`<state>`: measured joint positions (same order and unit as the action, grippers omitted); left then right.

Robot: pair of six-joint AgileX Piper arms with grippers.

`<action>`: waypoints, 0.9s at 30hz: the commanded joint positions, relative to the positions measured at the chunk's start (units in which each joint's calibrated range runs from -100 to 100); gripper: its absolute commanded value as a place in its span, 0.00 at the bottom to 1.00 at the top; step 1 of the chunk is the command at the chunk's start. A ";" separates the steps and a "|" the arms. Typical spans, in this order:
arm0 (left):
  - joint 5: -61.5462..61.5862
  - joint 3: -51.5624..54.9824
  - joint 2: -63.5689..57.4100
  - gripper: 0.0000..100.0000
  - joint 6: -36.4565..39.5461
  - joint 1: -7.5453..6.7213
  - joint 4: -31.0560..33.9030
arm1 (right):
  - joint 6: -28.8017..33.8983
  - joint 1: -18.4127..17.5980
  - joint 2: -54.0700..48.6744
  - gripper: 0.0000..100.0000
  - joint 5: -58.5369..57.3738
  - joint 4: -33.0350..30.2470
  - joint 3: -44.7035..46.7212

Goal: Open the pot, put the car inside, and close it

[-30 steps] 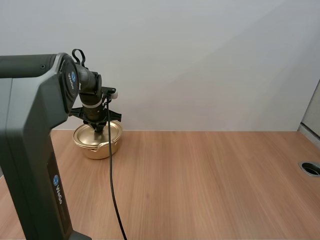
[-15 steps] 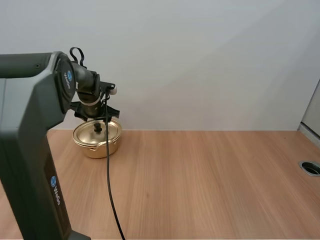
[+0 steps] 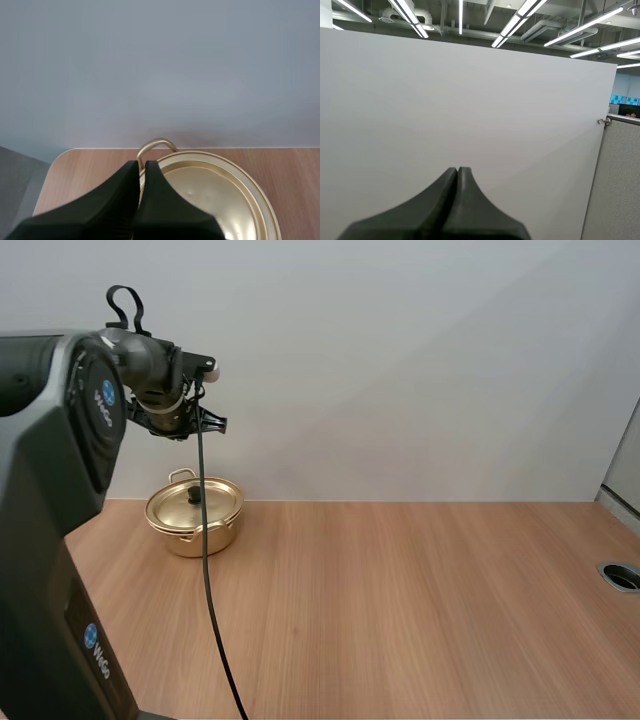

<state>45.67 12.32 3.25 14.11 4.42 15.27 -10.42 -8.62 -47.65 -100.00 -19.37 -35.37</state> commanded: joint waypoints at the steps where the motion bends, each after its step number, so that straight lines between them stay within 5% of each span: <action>1: -0.22 -0.09 -2.08 0.00 0.02 0.61 -0.18 | 0.00 0.05 0.03 0.00 0.00 -0.96 2.67; 16: 1.11 0.12 -23.17 0.00 -0.08 0.97 -2.10 | 12.20 0.05 -2.27 0.00 0.00 -6.21 39.45; 22: -0.85 10.08 -37.83 0.00 -0.01 0.61 -5.26 | 16.42 0.05 -7.45 0.00 23.70 -6.09 64.77; 27: -13.32 28.24 -52.72 0.00 1.85 -1.86 -5.26 | 18.08 0.05 -7.74 0.00 39.04 -6.00 84.72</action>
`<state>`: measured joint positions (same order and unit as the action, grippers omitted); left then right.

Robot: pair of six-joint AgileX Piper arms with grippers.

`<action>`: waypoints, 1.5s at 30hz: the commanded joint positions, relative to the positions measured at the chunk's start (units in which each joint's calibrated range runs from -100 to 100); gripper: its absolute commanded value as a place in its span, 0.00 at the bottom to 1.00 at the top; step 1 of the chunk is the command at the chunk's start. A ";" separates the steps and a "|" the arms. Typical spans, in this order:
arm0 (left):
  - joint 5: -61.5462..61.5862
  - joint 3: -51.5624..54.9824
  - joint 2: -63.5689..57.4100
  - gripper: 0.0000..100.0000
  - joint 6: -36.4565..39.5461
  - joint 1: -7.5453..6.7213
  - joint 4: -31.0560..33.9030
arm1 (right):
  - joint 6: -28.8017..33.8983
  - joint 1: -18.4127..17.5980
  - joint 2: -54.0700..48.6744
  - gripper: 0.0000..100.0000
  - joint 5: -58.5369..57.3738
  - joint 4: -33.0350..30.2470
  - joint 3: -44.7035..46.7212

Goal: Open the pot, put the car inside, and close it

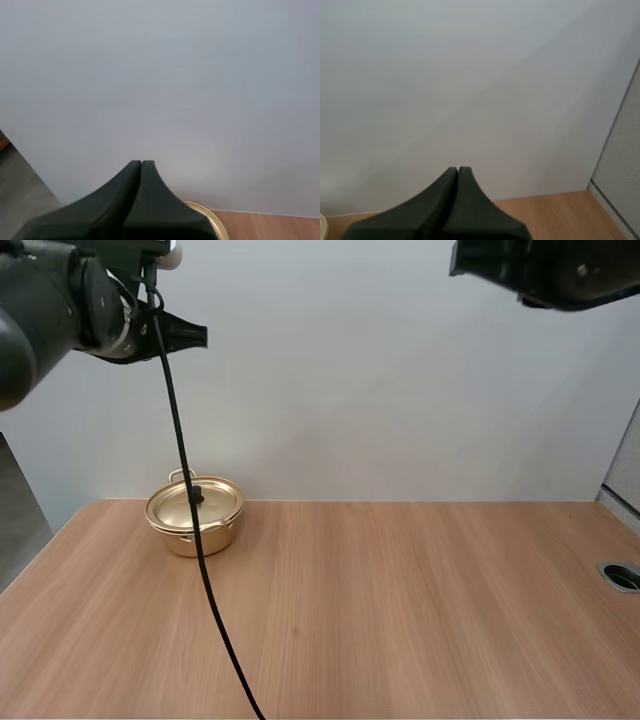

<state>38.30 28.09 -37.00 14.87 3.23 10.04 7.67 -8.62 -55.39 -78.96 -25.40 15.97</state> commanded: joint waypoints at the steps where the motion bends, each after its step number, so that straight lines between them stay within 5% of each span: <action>1: -8.78 16.08 -15.46 0.00 1.85 -1.14 -0.03 | -0.01 0.05 0.00 0.00 22.14 0.03 37.15; 8: -30.08 47.03 -35.03 0.00 3.82 -3.09 -0.03 | -0.01 0.05 -1.54 0.00 48.51 0.26 56.18; 13: -34.69 62.76 -47.97 0.00 3.68 -3.16 -0.03 | 0.14 0.77 -11.23 0.00 55.54 3.14 67.06; 17: -34.49 70.00 -54.50 0.00 3.68 -3.25 -0.03 | 0.14 3.66 -17.67 0.00 62.38 7.91 75.12; 24: -21.02 71.91 -63.00 0.00 3.68 -3.25 -3.14 | -0.20 8.01 -23.52 0.00 83.84 2.35 84.03; 38: -8.42 71.91 -63.00 0.00 2.01 -3.59 -3.75 | 0.16 8.13 -36.39 0.00 65.23 4.46 84.03; 45: -9.04 71.91 -63.00 0.00 2.01 -3.59 -3.75 | -2.32 8.13 -42.87 0.00 48.26 13.10 84.03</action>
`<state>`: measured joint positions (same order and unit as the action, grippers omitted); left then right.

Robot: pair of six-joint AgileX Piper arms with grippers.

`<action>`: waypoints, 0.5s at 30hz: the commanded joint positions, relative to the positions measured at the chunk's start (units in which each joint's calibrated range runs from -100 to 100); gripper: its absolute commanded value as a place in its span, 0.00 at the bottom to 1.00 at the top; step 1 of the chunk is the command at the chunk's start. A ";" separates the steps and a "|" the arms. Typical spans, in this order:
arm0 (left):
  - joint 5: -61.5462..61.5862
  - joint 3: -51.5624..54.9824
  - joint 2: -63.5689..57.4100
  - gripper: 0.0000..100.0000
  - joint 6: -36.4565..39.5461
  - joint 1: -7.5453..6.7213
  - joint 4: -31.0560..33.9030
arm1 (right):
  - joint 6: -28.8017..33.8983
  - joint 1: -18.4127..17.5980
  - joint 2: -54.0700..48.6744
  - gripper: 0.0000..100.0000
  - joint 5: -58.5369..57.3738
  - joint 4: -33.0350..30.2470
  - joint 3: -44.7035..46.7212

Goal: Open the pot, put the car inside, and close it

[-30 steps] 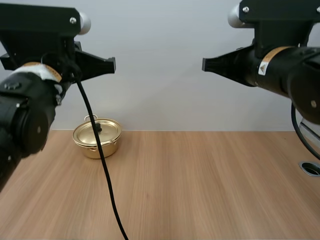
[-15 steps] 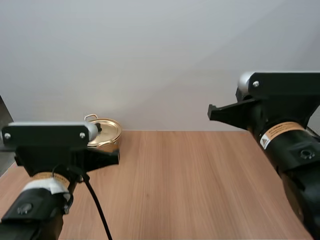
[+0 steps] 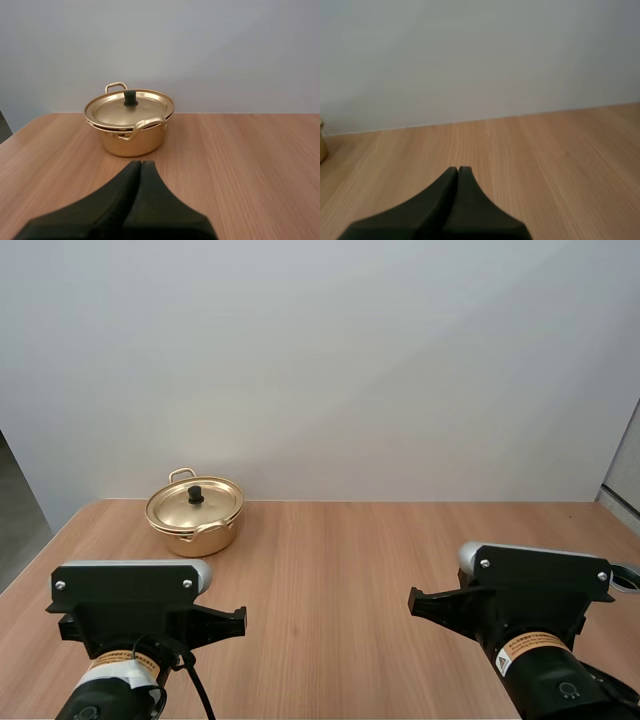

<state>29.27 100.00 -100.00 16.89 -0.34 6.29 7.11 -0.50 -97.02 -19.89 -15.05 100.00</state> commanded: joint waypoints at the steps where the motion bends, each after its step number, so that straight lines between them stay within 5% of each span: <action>1: 0.00 0.00 0.00 0.00 -0.01 -0.02 0.00 | -3.54 0.01 -2.10 0.00 -11.62 4.60 0.00; 15: 0.00 0.00 0.00 0.00 -0.01 -0.02 0.00 | -7.48 0.01 -2.98 0.00 -12.03 5.45 0.00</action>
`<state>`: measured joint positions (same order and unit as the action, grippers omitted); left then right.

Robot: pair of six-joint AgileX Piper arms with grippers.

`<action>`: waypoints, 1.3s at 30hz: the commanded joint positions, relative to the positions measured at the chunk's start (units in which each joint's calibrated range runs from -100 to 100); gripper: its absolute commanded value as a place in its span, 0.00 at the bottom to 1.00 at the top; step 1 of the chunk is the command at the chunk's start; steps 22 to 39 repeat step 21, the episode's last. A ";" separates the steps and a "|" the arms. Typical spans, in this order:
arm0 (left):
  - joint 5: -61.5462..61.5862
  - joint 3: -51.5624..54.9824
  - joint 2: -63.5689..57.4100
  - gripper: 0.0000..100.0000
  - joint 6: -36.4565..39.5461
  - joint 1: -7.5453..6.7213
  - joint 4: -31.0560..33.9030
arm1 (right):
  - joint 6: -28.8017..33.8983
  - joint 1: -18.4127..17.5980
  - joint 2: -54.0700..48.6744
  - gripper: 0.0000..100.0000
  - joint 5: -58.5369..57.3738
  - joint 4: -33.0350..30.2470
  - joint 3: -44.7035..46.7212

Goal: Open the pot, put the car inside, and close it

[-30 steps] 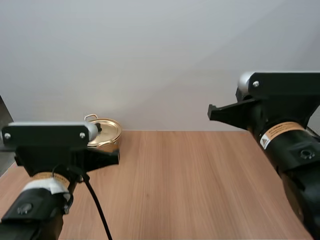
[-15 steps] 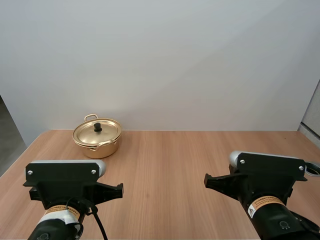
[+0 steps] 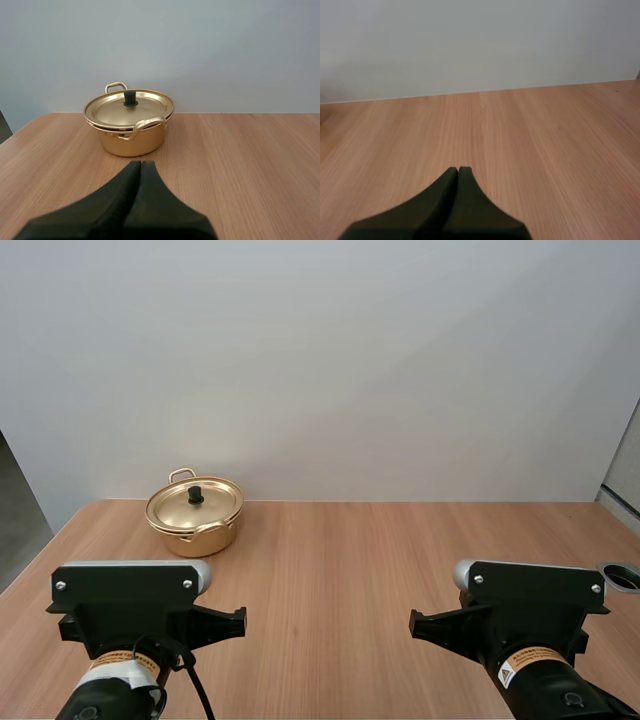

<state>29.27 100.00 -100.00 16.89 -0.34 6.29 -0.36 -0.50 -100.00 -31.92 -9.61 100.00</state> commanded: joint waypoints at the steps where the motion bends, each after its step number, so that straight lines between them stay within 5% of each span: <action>1: 0.00 0.00 0.00 0.00 -0.01 -0.02 0.00 | -0.01 0.01 0.00 0.00 0.00 0.01 0.00; 39: 0.00 0.00 0.00 0.00 -0.01 -0.02 0.00 | -0.18 0.01 0.00 0.00 0.17 -0.40 0.00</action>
